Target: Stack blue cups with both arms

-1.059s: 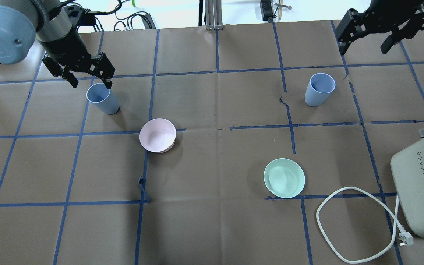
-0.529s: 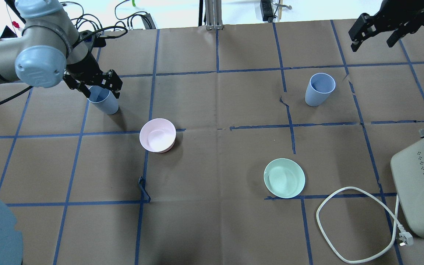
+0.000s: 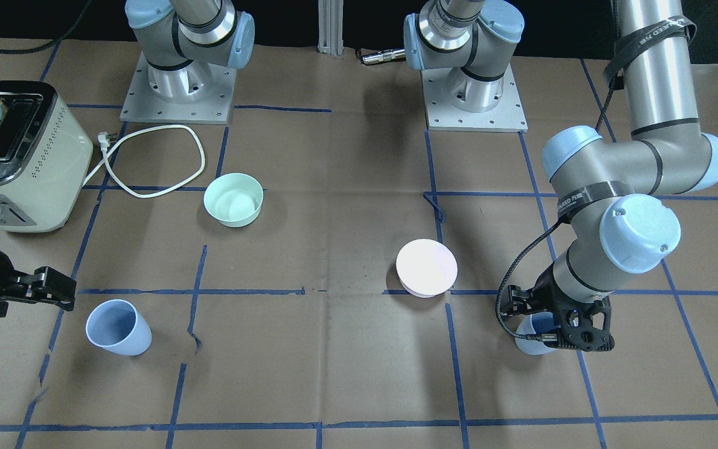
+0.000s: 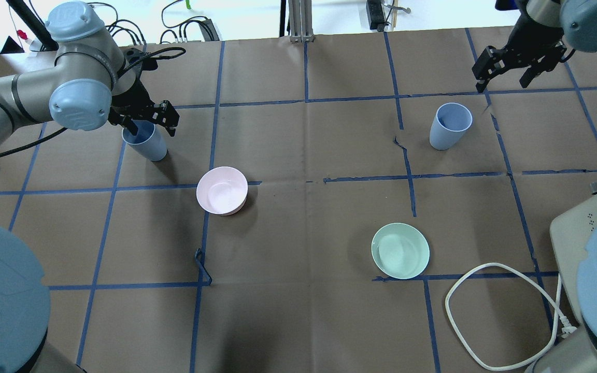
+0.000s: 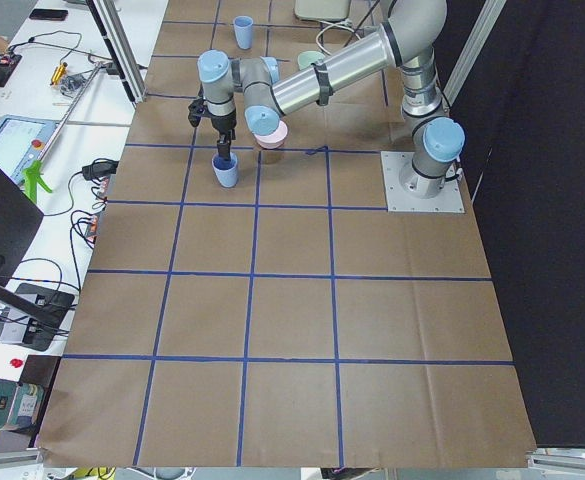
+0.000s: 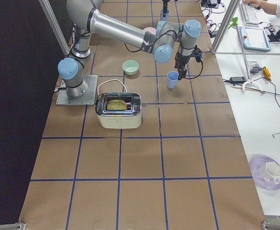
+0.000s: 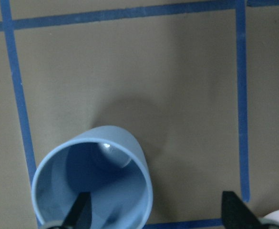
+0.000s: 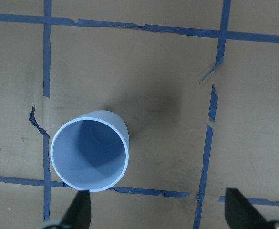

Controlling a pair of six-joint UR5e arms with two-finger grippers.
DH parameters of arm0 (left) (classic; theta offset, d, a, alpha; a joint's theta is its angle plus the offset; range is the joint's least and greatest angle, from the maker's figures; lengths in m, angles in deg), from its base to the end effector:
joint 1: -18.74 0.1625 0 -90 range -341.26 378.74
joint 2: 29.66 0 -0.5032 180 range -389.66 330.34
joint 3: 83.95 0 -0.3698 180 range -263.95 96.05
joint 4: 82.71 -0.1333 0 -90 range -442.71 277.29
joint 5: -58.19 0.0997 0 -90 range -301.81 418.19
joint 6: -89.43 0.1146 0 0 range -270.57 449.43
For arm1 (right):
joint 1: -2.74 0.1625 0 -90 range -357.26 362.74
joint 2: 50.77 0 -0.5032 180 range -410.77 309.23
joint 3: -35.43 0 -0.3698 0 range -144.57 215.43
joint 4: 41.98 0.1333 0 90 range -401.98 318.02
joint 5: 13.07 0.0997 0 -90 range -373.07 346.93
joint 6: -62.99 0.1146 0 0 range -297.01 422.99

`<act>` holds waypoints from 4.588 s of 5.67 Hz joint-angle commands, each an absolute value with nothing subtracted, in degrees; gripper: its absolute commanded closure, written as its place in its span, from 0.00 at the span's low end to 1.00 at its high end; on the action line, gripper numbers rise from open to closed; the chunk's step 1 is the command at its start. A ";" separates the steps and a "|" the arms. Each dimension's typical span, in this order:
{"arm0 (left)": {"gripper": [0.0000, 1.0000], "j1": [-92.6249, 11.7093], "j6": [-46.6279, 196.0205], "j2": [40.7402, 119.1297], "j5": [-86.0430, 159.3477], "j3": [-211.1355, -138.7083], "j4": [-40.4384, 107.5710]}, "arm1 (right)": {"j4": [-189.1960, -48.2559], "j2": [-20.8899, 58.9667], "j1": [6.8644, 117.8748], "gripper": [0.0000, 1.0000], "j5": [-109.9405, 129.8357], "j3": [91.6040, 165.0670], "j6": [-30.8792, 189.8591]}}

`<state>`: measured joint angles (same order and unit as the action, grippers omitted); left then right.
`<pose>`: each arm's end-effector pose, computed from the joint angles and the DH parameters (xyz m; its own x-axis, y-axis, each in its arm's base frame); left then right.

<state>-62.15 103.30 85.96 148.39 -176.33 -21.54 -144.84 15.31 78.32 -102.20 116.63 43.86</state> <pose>-0.0290 -0.6583 0.3295 -0.9965 0.0829 -0.0069 0.0830 0.9965 -0.0132 -0.0326 -0.6691 0.4076 -0.9963 -0.0813 -0.0273 -0.0822 0.9961 0.0323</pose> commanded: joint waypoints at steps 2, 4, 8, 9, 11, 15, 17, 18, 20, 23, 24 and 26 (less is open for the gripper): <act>0.71 -62.21 103.31 86.89 148.54 -176.94 -23.21 | -150.31 13.57 78.50 0.00 -101.06 122.85 47.86; 0.98 -62.38 103.31 86.19 148.71 -177.20 -22.60 | -152.72 13.48 78.50 0.07 -101.05 125.16 48.05; 1.00 -77.35 94.66 87.48 149.33 -168.90 -22.60 | -153.16 13.83 79.11 0.80 -101.05 126.40 50.41; 1.00 -82.98 87.56 90.46 149.24 -164.94 -22.60 | -153.25 13.92 79.46 0.90 -100.97 126.31 50.51; 0.99 -91.53 80.93 97.31 149.95 -157.73 -23.29 | -153.07 14.53 79.73 0.93 -100.97 124.65 52.35; 0.98 -94.64 81.00 98.57 154.40 -157.87 -23.74 | -127.84 22.69 80.35 0.93 -101.05 108.68 52.44; 0.05 -94.73 80.03 99.45 154.25 -157.96 -23.83 | -124.77 23.41 80.35 0.93 -101.05 108.02 52.44; 0.01 -94.82 79.33 98.58 154.08 -157.96 -23.74 | -124.77 23.06 80.35 0.93 -100.97 108.11 52.44; 0.01 -93.77 80.55 91.59 150.76 -157.61 -20.34 | -125.73 22.01 80.61 0.93 -100.97 108.03 52.53; 0.01 -81.94 89.56 74.10 147.13 -158.22 2.91 | -132.93 18.93 88.84 0.93 -101.23 107.76 64.60; 0.01 -78.76 91.26 69.61 147.48 -158.48 10.11 | -134.60 18.06 92.35 0.93 -101.05 107.76 70.84; 0.01 -75.14 90.92 67.20 147.57 -162.68 10.20 | -138.29 14.47 101.49 0.93 -100.97 105.15 85.42</act>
